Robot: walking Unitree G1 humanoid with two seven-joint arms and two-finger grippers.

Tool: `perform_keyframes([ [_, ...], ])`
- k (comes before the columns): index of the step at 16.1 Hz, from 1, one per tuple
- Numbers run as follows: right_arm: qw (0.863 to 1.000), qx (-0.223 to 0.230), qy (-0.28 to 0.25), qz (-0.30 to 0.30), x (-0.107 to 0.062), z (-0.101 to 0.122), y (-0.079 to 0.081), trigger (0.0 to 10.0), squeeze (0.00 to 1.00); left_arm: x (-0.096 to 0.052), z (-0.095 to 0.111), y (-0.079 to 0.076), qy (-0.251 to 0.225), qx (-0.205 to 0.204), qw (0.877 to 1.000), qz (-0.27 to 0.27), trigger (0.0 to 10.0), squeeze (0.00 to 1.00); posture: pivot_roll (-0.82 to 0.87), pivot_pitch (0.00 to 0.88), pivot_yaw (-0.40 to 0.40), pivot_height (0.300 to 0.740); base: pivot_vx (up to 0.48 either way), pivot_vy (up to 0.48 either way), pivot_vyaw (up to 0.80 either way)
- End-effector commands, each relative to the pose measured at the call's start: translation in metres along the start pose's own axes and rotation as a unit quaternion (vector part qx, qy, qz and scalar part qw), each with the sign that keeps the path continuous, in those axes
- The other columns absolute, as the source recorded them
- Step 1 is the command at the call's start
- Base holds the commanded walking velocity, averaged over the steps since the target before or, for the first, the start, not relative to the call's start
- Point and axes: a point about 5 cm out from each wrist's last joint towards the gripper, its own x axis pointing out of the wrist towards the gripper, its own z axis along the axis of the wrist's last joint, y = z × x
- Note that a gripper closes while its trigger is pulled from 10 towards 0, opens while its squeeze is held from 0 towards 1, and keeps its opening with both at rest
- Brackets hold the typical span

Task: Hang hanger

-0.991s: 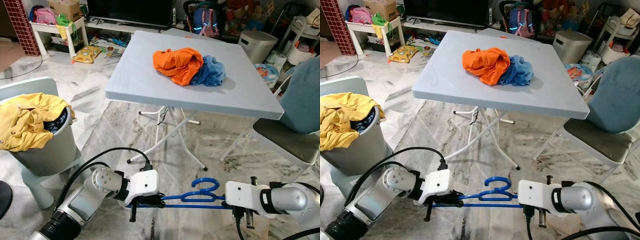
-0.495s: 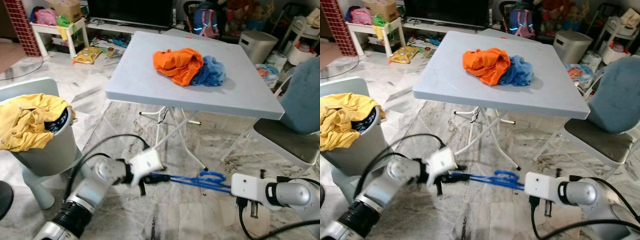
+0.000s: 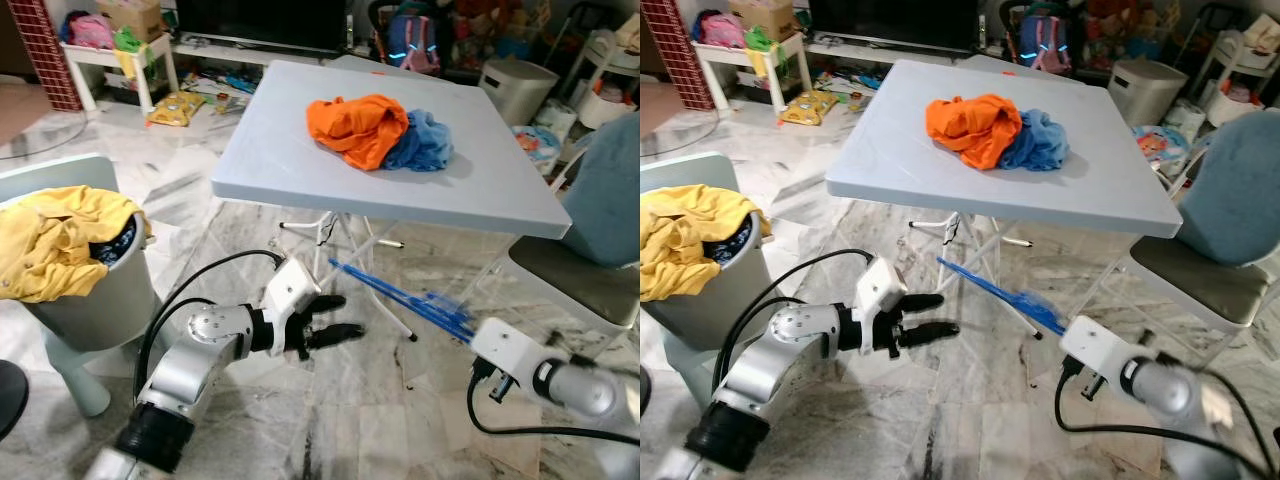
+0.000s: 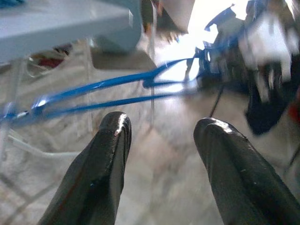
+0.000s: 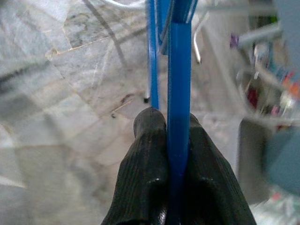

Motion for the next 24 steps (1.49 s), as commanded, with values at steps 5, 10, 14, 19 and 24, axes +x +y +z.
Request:
perform_keyframes([
  [5, 0.950, 0.287, -0.038, -0.117, -0.010, -0.003, 0.007, 0.0, 0.00, -0.009, 0.019, 0.042, -0.080, -0.004, 0.962, 0.261, 10.0, 1.00, 0.06, 0.000, -0.120, 0.740, 0.000, 0.000, 0.00],
  [10, 0.864, 0.438, -0.065, -0.239, -0.016, 0.003, 0.012, 0.0, 0.00, -0.013, 0.011, 0.054, -0.063, -0.001, 0.940, 0.334, 10.0, 1.00, 0.05, 0.000, -0.101, 0.740, 0.000, 0.000, 0.00],
  [14, 0.855, 0.444, -0.037, -0.266, -0.019, 0.001, 0.026, 7.3, 0.00, -0.009, -0.018, 0.044, -0.035, -0.058, 0.946, 0.318, 10.0, 1.00, 0.04, 0.000, -0.095, 0.740, 0.000, 0.000, 0.00],
  [19, 0.842, 0.467, -0.032, -0.269, -0.016, 0.000, 0.027, 10.0, 0.00, -0.004, -0.016, 0.046, -0.042, -0.077, 0.943, 0.321, 10.0, 0.00, 0.05, 0.000, -0.101, 0.740, 0.000, 0.000, 0.00],
  [24, 0.845, 0.464, -0.029, -0.264, -0.014, 0.001, 0.029, 10.0, 0.00, -0.002, -0.016, 0.045, -0.042, -0.086, 0.947, 0.306, 10.0, 0.00, 0.05, 0.000, -0.100, 0.740, 0.000, 0.000, -0.78],
])
